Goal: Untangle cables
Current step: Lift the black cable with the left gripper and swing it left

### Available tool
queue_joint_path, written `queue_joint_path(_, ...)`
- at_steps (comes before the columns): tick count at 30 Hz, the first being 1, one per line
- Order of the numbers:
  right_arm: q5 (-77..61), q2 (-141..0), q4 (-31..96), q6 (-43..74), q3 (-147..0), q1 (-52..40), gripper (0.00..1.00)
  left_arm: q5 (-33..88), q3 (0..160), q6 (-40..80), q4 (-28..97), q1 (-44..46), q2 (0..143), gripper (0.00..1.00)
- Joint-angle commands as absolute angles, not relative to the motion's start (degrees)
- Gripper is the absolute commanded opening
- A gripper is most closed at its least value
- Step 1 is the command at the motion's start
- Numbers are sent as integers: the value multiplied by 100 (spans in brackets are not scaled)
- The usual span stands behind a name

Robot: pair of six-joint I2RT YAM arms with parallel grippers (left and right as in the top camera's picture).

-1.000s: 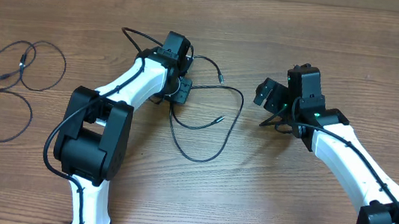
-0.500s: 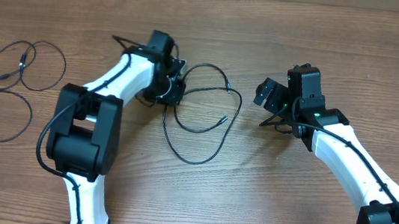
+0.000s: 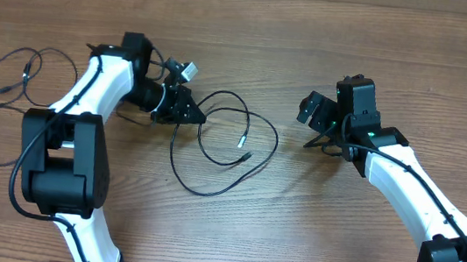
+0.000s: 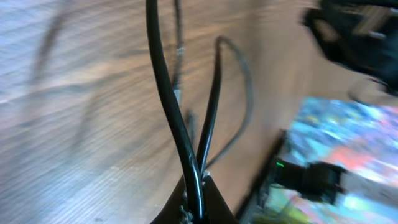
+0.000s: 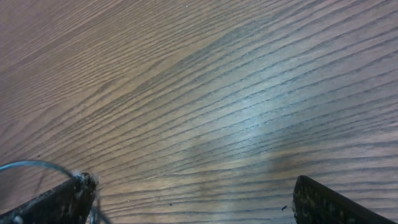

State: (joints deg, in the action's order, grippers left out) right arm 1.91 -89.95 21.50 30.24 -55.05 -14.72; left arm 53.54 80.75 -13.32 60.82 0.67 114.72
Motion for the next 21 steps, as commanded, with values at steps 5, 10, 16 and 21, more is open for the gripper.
queue_joint_path(5,248,-8991,2117,3035,-5511,-1487,100,6971,8068,-3144,6818,-106,11332,4)
queue_joint_path(10,248,-8991,2115,3035,-5511,-1487,100,6831,8062,-3267,6925,-67,11334,4)
queue_joint_path(16,248,-8991,2115,3035,-5511,-1487,100,7365,8025,-3328,6989,-32,11334,4)
queue_joint_path(21,248,-8991,2115,3035,-5511,-1487,100,8117,8025,-3328,7118,-32,11334,4)
